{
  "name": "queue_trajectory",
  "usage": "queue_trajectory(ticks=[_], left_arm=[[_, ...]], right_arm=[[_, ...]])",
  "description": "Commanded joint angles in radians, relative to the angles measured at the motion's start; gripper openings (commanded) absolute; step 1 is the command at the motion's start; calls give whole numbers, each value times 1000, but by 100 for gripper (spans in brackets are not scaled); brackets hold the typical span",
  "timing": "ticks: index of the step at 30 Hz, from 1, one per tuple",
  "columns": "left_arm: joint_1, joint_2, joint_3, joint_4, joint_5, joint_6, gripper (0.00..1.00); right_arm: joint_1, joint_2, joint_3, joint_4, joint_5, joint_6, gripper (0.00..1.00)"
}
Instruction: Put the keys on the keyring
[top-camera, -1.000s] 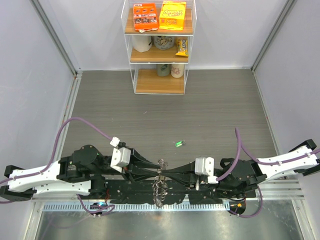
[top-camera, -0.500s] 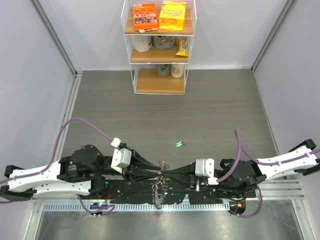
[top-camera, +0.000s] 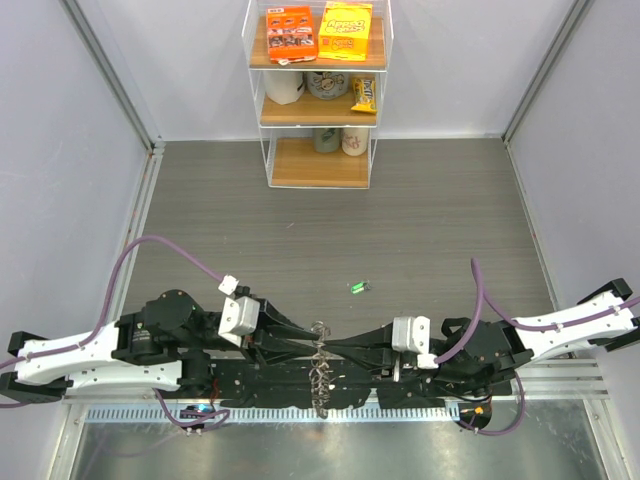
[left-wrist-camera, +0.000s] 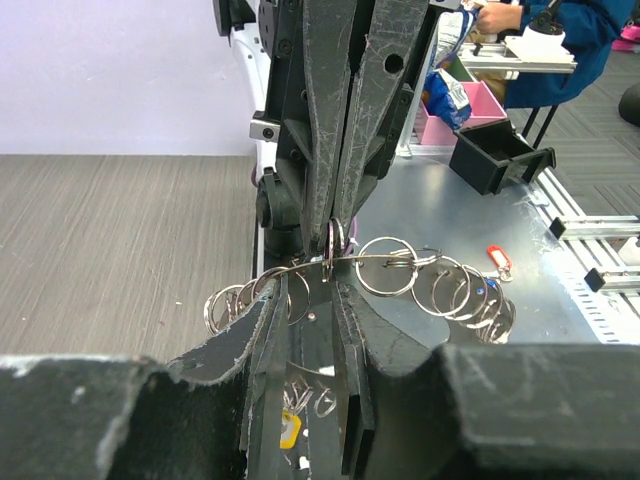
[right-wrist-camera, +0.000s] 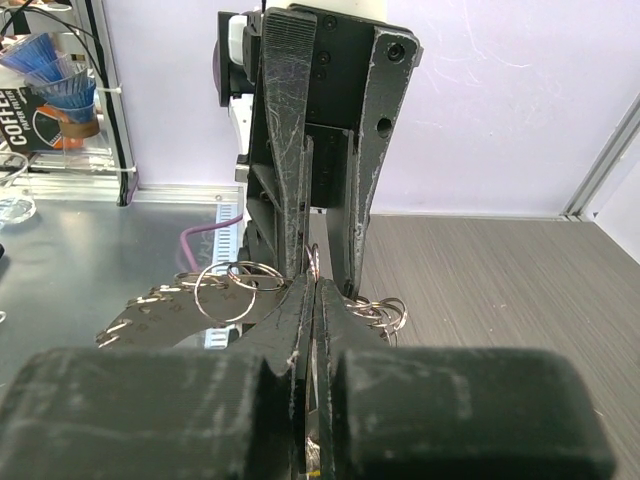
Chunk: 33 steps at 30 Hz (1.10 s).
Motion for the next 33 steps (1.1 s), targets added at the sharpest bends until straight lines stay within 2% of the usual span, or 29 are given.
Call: queue_trajectory(ticks=[1, 33], left_arm=[[-6, -7, 17, 41, 87, -23, 29], [-6, 10, 40, 50, 130, -29, 24]], right_arm=[[-4, -16, 1, 73, 76, -15, 5], [-4, 41, 8, 78, 105, -38, 6]])
